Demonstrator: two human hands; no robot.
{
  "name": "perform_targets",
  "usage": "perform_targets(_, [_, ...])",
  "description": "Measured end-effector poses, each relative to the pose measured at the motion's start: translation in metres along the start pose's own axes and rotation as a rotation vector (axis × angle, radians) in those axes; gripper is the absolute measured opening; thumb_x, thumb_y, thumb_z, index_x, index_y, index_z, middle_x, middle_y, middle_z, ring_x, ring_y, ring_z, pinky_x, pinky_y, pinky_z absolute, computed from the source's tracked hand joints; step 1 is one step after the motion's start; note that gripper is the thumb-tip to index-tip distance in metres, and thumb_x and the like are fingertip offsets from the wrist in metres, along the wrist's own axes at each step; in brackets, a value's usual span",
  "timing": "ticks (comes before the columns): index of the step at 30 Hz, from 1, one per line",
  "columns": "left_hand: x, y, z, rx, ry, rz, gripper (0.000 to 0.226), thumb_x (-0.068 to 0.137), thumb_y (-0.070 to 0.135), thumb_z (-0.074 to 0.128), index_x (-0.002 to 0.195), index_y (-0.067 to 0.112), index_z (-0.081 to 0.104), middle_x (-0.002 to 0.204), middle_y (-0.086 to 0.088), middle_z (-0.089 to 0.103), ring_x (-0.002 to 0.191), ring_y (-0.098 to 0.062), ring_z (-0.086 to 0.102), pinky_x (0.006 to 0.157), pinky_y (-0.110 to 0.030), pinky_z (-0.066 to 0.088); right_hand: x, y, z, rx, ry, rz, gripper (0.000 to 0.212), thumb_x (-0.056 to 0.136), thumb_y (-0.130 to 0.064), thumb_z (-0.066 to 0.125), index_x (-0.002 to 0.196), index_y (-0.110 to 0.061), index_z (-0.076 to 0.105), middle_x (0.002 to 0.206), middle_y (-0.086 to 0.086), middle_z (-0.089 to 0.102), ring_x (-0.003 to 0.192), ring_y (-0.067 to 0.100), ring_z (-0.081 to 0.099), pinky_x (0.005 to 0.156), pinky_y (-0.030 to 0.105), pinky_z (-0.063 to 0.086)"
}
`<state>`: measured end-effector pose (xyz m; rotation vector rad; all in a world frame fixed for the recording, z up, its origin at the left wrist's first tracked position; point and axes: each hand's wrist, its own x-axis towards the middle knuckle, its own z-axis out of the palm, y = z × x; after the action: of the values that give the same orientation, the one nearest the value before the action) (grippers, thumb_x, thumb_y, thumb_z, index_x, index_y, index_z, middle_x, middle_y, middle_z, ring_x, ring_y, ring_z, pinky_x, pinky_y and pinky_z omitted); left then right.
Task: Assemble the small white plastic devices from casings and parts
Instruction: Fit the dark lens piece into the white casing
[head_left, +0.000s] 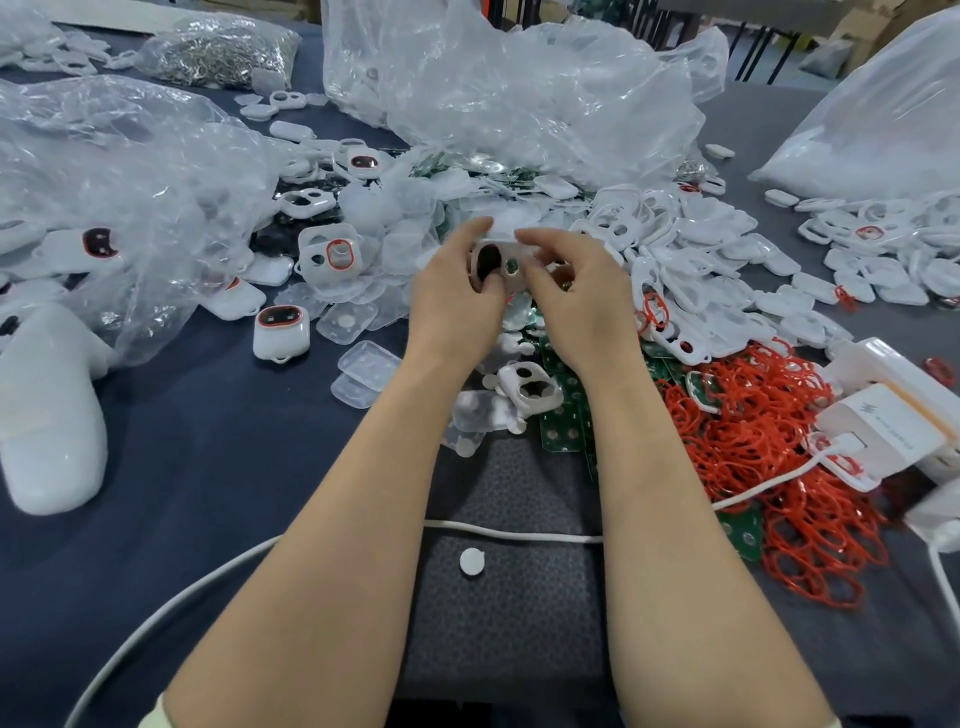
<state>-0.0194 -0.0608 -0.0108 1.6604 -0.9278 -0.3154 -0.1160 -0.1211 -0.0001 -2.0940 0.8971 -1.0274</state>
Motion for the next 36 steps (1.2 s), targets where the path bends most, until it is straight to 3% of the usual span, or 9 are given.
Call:
perform_targets(5, [0.003, 0.001, -0.003, -0.231, 0.134, -0.159, 0.015, 0.089, 0.011, 0.062, 0.101, 0.017, 0.054, 0.085, 0.005, 0.062, 0.076, -0.005, 0.059, 0.070, -0.011, 0.047, 0.000, 0.001, 0.000, 0.044, -0.088, 0.153, 0.007, 0.090, -0.015, 0.060, 0.090, -0.011, 0.066, 0.080, 0.005, 0.071, 0.077, 0.017, 0.067, 0.078, 0.036, 0.055])
perform_targets(11, [0.001, -0.001, -0.001, -0.299, 0.039, -0.139, 0.012, 0.092, 0.013, 0.060, 0.086, 0.023, 0.058, 0.077, 0.003, 0.064, 0.061, 0.001, 0.060, 0.060, -0.012, 0.046, 0.001, 0.000, 0.002, 0.057, -0.118, 0.162, 0.006, 0.087, -0.017, 0.064, 0.092, -0.016, 0.062, 0.081, 0.001, 0.067, 0.076, 0.015, 0.063, 0.070, 0.027, 0.051])
perform_targets(13, [0.000, 0.001, 0.001, -0.245, 0.037, -0.072, 0.011, 0.092, 0.011, 0.061, 0.089, 0.021, 0.058, 0.081, 0.005, 0.065, 0.072, -0.004, 0.063, 0.063, -0.011, 0.047, 0.001, 0.001, 0.003, 0.132, -0.063, 0.173, 0.008, 0.087, -0.011, 0.062, 0.092, -0.017, 0.059, 0.080, 0.002, 0.064, 0.074, 0.017, 0.062, 0.070, 0.031, 0.051])
perform_targets(16, [-0.003, 0.004, 0.004, -0.141, 0.048, 0.033, 0.017, 0.088, 0.006, 0.063, 0.099, 0.018, 0.057, 0.092, 0.008, 0.065, 0.091, -0.010, 0.063, 0.080, -0.017, 0.050, -0.001, -0.001, 0.004, 0.130, 0.074, 0.112, 0.013, 0.084, -0.005, 0.062, 0.089, -0.016, 0.057, 0.079, -0.005, 0.061, 0.068, 0.000, 0.056, 0.066, 0.019, 0.047])
perform_targets(18, [-0.005, 0.004, 0.005, -0.077, 0.046, 0.067, 0.024, 0.086, 0.007, 0.064, 0.108, 0.015, 0.057, 0.101, 0.006, 0.063, 0.098, -0.010, 0.061, 0.085, -0.020, 0.049, -0.003, -0.003, 0.006, 0.137, 0.151, 0.058, 0.016, 0.080, 0.001, 0.061, 0.089, -0.012, 0.058, 0.085, -0.001, 0.063, 0.076, 0.002, 0.058, 0.070, 0.021, 0.049])
perform_targets(21, [-0.007, 0.004, 0.006, -0.009, 0.053, 0.091, 0.027, 0.087, 0.010, 0.063, 0.114, 0.013, 0.058, 0.105, 0.006, 0.060, 0.097, -0.010, 0.061, 0.084, -0.025, 0.050, -0.004, -0.004, 0.008, 0.098, 0.221, -0.034, 0.016, 0.079, 0.000, 0.061, 0.093, -0.007, 0.060, 0.095, 0.009, 0.063, 0.088, 0.019, 0.060, 0.075, 0.027, 0.050])
perform_targets(26, [-0.010, 0.007, 0.006, 0.023, 0.086, 0.160, 0.025, 0.085, 0.004, 0.061, 0.109, 0.010, 0.059, 0.100, 0.000, 0.064, 0.092, -0.015, 0.062, 0.084, -0.031, 0.051, -0.004, -0.004, 0.012, 0.087, 0.258, -0.125, 0.014, 0.080, 0.000, 0.062, 0.094, -0.003, 0.060, 0.095, 0.011, 0.062, 0.088, 0.020, 0.058, 0.070, 0.012, 0.044])
perform_targets(31, [-0.011, 0.008, 0.004, -0.027, 0.147, 0.169, 0.025, 0.084, 0.004, 0.060, 0.109, 0.009, 0.060, 0.099, -0.004, 0.065, 0.091, -0.019, 0.063, 0.084, -0.036, 0.052, -0.004, -0.005, 0.014, 0.101, 0.226, -0.120, 0.012, 0.082, -0.001, 0.063, 0.094, -0.002, 0.058, 0.093, 0.010, 0.062, 0.090, 0.024, 0.060, 0.074, 0.037, 0.051])
perform_targets(36, [-0.011, 0.008, 0.003, -0.031, 0.152, 0.173, 0.024, 0.084, 0.005, 0.061, 0.108, 0.009, 0.061, 0.099, -0.004, 0.066, 0.092, -0.020, 0.063, 0.084, -0.038, 0.052, -0.005, -0.005, 0.014, 0.091, 0.224, -0.127, 0.011, 0.083, -0.002, 0.063, 0.093, -0.001, 0.058, 0.092, 0.010, 0.062, 0.088, 0.025, 0.059, 0.073, 0.041, 0.050])
